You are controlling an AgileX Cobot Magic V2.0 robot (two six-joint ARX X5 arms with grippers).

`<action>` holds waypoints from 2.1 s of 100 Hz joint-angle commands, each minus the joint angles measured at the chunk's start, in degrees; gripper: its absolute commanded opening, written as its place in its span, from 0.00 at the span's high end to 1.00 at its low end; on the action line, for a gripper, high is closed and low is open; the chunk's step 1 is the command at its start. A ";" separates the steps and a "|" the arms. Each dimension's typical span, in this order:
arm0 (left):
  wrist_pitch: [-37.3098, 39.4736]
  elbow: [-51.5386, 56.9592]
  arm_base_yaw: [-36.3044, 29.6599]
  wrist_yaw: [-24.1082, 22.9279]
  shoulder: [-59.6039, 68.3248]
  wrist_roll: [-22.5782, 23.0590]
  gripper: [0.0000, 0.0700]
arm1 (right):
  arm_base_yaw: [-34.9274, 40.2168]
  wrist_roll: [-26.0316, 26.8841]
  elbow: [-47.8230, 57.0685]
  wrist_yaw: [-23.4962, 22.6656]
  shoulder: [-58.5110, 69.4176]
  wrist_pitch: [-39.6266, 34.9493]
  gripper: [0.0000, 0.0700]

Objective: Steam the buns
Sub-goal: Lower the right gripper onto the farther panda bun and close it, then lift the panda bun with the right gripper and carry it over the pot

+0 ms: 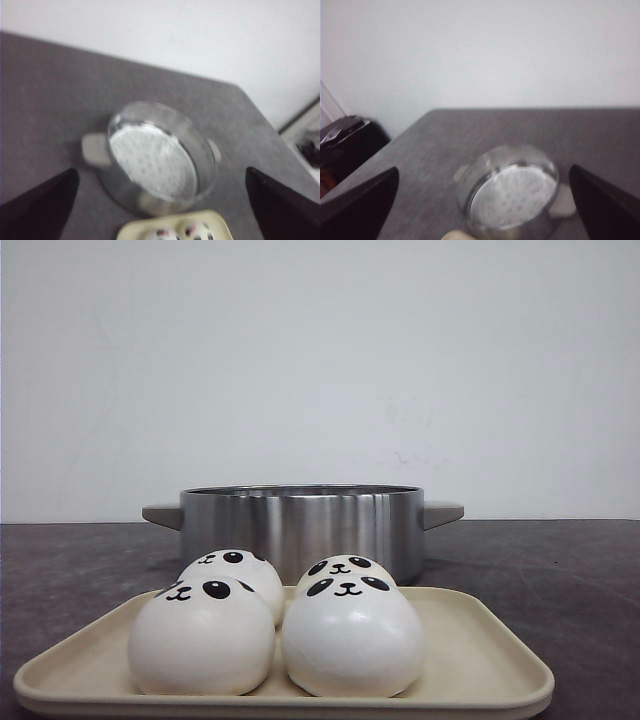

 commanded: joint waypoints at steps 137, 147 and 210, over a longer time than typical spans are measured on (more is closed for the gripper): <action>-5.97 0.81 -17.51 -3.93 0.66 4.96 0.00 | 41.81 16.04 3.19 32.26 63.45 1.64 0.23; -6.14 0.81 -17.79 -4.98 0.66 4.96 0.00 | 41.38 16.02 3.19 33.22 63.49 1.55 0.36; -6.10 0.81 -17.88 -6.45 0.70 5.64 0.00 | 46.01 11.52 13.00 31.74 47.43 -11.39 1.00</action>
